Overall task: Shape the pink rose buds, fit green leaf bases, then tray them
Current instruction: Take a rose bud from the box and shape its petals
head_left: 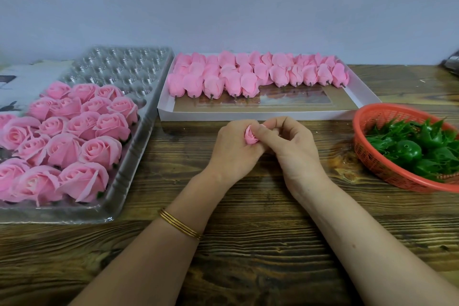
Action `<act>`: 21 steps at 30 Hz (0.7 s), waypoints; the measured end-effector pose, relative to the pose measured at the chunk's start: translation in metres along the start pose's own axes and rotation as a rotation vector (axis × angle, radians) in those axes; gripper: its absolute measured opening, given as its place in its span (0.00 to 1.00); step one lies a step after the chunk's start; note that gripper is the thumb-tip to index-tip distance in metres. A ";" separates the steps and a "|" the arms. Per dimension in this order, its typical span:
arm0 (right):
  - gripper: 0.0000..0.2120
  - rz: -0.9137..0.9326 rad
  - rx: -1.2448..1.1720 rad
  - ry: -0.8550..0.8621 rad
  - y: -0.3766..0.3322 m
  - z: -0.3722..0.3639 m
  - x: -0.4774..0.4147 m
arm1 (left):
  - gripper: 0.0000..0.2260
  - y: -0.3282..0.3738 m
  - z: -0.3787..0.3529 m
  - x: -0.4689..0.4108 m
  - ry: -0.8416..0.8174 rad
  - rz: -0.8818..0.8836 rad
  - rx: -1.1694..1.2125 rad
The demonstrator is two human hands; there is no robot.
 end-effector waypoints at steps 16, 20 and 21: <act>0.14 0.124 0.152 -0.057 -0.007 -0.012 0.003 | 0.19 -0.005 0.015 -0.001 0.191 0.112 0.400; 0.14 0.252 0.276 -0.068 -0.012 -0.021 0.008 | 0.19 -0.007 0.008 0.001 0.184 0.154 0.577; 0.14 0.271 0.290 -0.047 -0.013 -0.020 0.008 | 0.19 -0.006 0.007 0.001 0.186 0.158 0.603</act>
Point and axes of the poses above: each hand's wrist, its own x-axis away from the middle knuckle, its own z-axis out of the back of the hand, y = z × x, the point moved 8 cm from there along -x, towards the middle knuckle, and after that the axes turned 8 degrees about x, right-handed, at the moved point
